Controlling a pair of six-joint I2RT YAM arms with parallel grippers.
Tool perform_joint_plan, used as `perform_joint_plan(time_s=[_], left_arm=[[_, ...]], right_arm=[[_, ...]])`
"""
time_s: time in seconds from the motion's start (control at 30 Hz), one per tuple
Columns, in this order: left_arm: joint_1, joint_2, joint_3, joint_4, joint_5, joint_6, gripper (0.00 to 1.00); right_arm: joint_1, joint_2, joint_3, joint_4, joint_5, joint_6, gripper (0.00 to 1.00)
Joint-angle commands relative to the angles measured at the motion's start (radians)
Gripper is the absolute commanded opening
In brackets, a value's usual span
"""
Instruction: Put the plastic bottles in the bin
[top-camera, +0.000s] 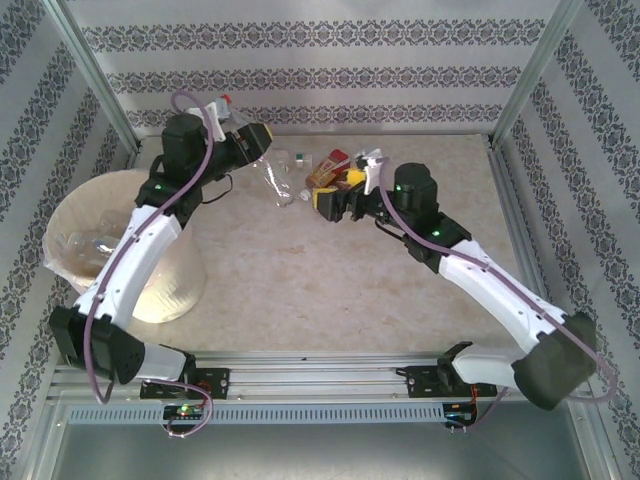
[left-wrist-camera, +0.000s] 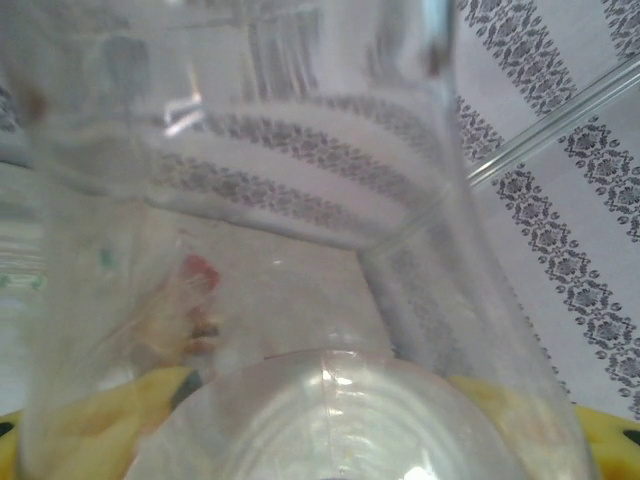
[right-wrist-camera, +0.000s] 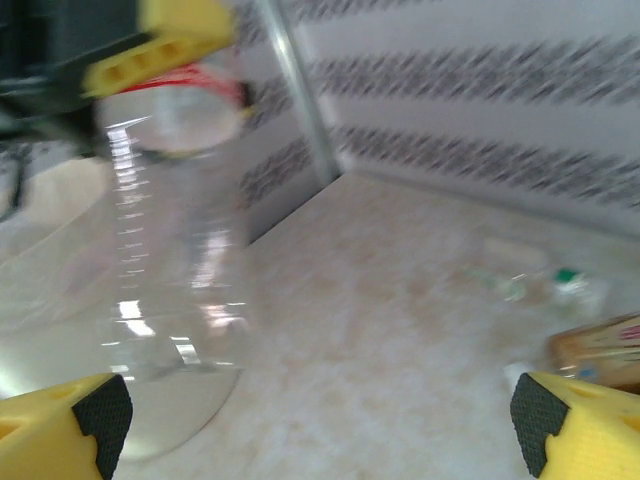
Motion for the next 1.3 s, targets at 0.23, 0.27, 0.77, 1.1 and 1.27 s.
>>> perform_joint_plan(time_s=[0.23,0.27,0.77,1.1,1.27], left_arm=[[0.029,-0.199,0.195,-0.466,-0.33,0.233,0.62],[0.031,-0.209,0.221,-0.506,-0.376,0.252,0.62],[0.252,-0.213,0.304,-0.783,-0.756,0.371,0.61],[0.354,-0.202,0.154,-0.74,-0.601,0.398,0.62],[0.363,-0.197,0.101,-0.725,-0.501,0.391,0.63]], right_arm=[[-0.084,-0.006,-0.101,0.031,0.434,0.171,0.98],[-0.089,0.0,-0.104,0.032,0.435,0.187,0.98],[-0.098,0.052,-0.074,0.002,0.444,0.227,0.98],[-0.1,0.023,-0.089,-0.031,0.455,0.239,0.98],[-0.1,0.001,-0.122,-0.012,0.469,0.238,0.98]])
